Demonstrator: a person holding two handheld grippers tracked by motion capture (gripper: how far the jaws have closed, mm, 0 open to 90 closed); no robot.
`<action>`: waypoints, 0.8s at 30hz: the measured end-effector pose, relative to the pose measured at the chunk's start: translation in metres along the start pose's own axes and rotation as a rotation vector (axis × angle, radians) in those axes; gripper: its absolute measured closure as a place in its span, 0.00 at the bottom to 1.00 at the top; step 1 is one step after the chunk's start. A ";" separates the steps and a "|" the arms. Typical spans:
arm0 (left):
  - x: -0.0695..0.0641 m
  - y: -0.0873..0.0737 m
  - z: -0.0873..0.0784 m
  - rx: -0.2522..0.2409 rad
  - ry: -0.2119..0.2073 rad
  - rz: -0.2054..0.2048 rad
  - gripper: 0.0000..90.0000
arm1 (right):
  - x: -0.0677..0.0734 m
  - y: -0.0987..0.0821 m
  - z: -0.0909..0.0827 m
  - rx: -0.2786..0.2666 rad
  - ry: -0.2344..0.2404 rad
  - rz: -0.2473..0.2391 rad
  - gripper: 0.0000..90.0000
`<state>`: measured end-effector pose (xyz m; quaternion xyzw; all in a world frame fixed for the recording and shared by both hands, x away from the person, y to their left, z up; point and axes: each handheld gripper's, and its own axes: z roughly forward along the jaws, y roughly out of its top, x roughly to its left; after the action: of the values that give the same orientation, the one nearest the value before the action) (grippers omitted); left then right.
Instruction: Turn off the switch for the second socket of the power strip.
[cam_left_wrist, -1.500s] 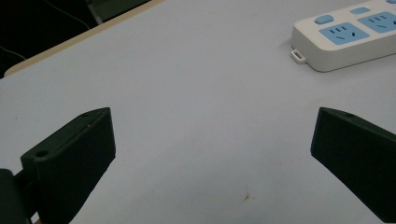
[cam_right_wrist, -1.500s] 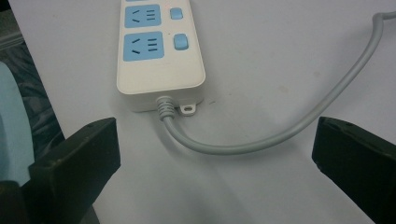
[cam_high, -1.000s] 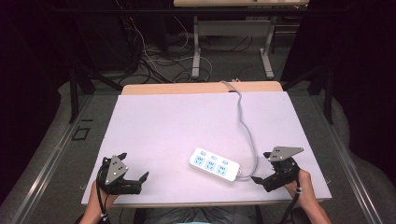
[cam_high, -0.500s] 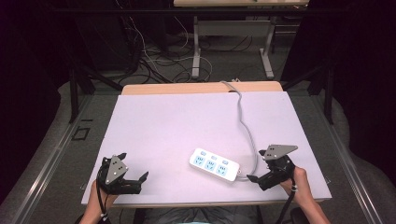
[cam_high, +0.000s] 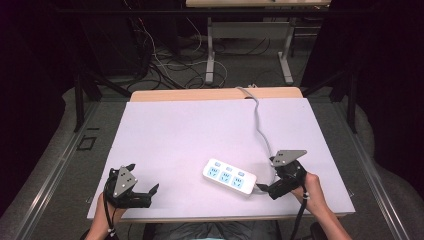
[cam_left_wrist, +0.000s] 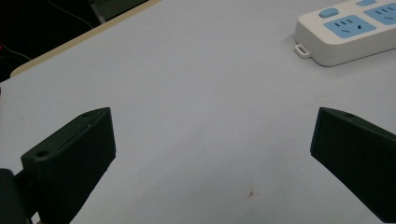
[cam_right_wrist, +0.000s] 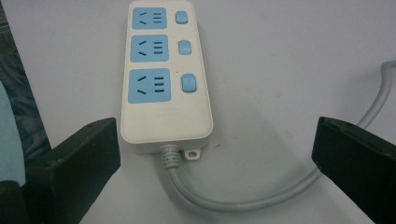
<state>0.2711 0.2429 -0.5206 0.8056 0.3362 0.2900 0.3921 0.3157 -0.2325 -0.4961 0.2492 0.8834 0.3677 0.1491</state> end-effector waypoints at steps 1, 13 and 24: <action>0.000 0.000 0.000 0.001 0.001 0.001 0.00 | 0.000 0.000 0.000 0.000 0.000 0.000 0.01; 0.000 0.000 0.000 0.000 0.004 -0.001 0.00 | -0.004 0.015 0.013 0.034 0.021 -0.005 0.01; 0.001 0.000 0.000 0.006 0.004 -0.001 0.00 | -0.008 0.029 0.023 0.042 0.028 -0.006 0.01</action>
<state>0.2716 0.2433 -0.5209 0.8062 0.3382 0.2905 0.3889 0.3415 -0.2064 -0.4903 0.2442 0.8937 0.3523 0.1326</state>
